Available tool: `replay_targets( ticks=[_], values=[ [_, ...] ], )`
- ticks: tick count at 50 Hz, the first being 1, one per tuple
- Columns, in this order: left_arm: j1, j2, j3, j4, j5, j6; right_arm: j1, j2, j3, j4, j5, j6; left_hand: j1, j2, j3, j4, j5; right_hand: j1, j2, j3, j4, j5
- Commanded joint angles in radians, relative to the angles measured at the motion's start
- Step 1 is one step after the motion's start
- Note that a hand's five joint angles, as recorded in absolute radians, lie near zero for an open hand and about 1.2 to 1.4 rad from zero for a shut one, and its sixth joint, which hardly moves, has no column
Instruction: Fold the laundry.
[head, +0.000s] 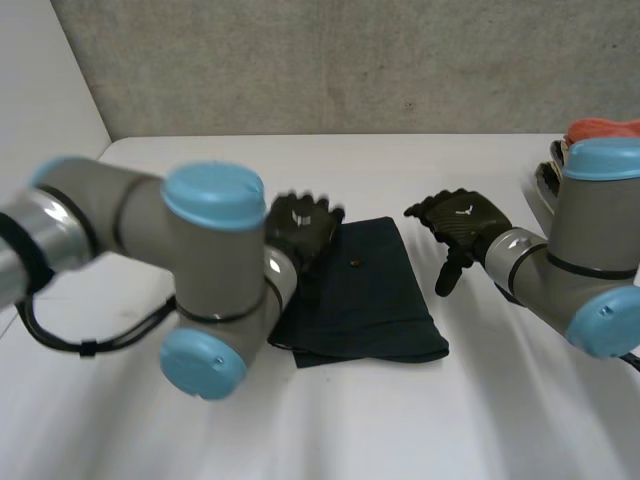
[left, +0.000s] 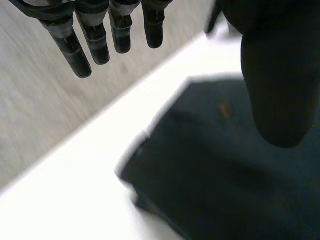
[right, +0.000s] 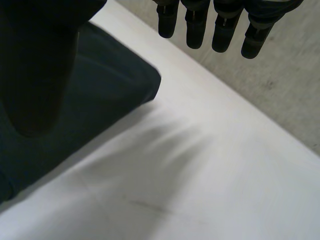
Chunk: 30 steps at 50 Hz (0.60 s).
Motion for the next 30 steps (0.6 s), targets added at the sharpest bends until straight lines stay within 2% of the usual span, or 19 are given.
replay_targets(
  ticks=[1,6,7,11,23,27,30],
  values=[
    [0.045,0.132,0.05,0.01,0.148,-0.004,0.054,-0.171,0.222,-0.126,0.012,0.002,0.039,0.034,0.028,0.037,0.014,-0.031,-0.035,-0.035,-0.036,-0.05],
    [0.07,0.162,0.078,-0.019,0.401,-0.017,0.114,-0.228,0.409,-0.275,0.015,0.001,0.083,0.078,0.072,0.081,0.058,-0.031,-0.035,-0.035,-0.036,-0.05],
    [0.075,0.175,0.081,-0.056,0.491,-0.017,0.141,-0.227,0.47,-0.334,0.015,0.001,0.08,0.075,0.069,0.078,0.055,-0.031,-0.035,-0.035,-0.036,-0.05],
    [0.085,0.184,0.096,-0.126,0.592,-0.017,0.204,-0.208,0.558,-0.454,0.017,0.001,0.08,0.075,0.069,0.078,0.055,-0.031,-0.035,-0.035,-0.036,-0.05],
    [0.075,0.178,0.095,-0.137,0.598,-0.018,0.226,0.005,0.48,-0.698,0.075,-0.019,0.062,0.057,0.052,0.061,0.037,-0.031,-0.035,-0.035,-0.036,-0.05],
    [0.075,0.173,0.09,-0.137,0.598,-0.018,0.224,0.054,0.422,-0.746,0.089,-0.024,0.062,0.057,0.052,0.061,0.037,0.111,0.107,0.107,0.106,0.092],
    [0.075,0.17,0.09,-0.137,0.598,-0.018,0.224,0.085,0.384,-0.764,0.084,-0.021,0.062,0.057,0.052,0.061,0.037,0.386,0.382,0.382,0.382,0.367]
  ],
)
